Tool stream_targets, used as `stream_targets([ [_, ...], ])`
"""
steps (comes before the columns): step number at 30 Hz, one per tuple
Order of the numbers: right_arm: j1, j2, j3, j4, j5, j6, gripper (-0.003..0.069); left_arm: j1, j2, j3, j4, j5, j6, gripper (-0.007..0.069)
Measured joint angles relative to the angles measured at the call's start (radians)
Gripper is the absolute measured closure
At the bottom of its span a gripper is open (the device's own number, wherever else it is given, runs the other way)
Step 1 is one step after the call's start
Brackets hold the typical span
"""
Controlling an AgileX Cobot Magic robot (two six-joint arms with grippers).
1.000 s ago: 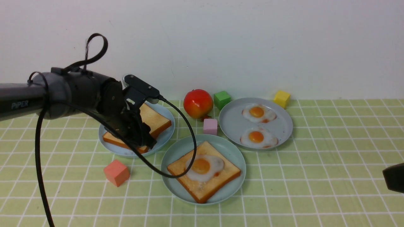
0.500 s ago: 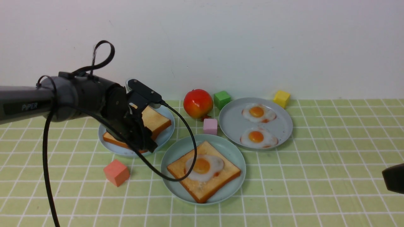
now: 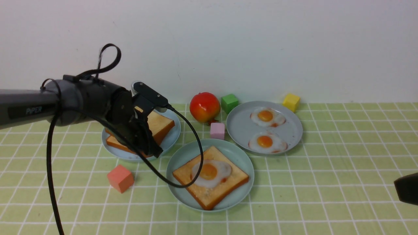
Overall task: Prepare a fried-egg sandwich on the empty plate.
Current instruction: Use the left arm to grab a slice of bread, then use the left arm to place a slice of bread on the fried egg in the middle
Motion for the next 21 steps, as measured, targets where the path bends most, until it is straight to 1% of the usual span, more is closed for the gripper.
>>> stream_targets([
  [1, 0.000, -0.001, 0.000, 0.000, 0.000, 0.000, 0.0643, 0.000, -0.011, 0.000, -0.001, 0.005, 0.001, 0.0604],
  [7, 0.000, -0.016, 0.000, -0.011, 0.000, 0.000, 0.0642, -0.009, -0.120, 0.011, -0.014, 0.078, -0.015, 0.0603],
  [8, 0.000, -0.027, 0.000, -0.025, -0.002, 0.000, 0.0641, -0.033, -0.181, 0.011, -0.017, 0.098, -0.040, 0.0603],
  [9, 0.000, -0.030, 0.000, -0.027, -0.002, 0.000, 0.0641, -0.037, -0.188, 0.011, -0.017, 0.102, -0.042, 0.0603],
  [11, 0.000, -0.055, 0.000, -0.052, -0.001, 0.000, 0.0640, -0.118, -0.264, 0.016, -0.017, 0.125, -0.066, 0.0603],
  [12, 0.000, -0.057, 0.000, -0.054, 0.000, 0.000, 0.0640, -0.126, -0.273, 0.017, -0.018, 0.126, -0.068, 0.0603],
  [13, 0.000, -0.073, 0.000, -0.062, 0.001, 0.000, 0.0640, -0.187, -0.293, 0.028, -0.021, 0.128, -0.071, 0.0603],
  [16, 0.000, -0.117, 0.000, -0.067, 0.020, 0.000, 0.0639, -0.322, -0.299, 0.071, -0.032, 0.138, -0.090, 0.0603],
  [17, 0.000, -0.117, 0.000, -0.067, 0.020, 0.000, 0.0639, -0.329, -0.298, 0.074, -0.032, 0.138, -0.093, 0.0603],
  [18, 0.000, -0.139, 0.000, -0.071, 0.033, 0.000, 0.0638, -0.371, -0.288, 0.092, -0.026, 0.141, -0.109, 0.0603],
  [21, 0.000, -0.182, 0.000, -0.073, 0.059, 0.000, 0.0637, -0.429, -0.250, 0.108, 0.033, 0.142, -0.152, 0.0603],
])
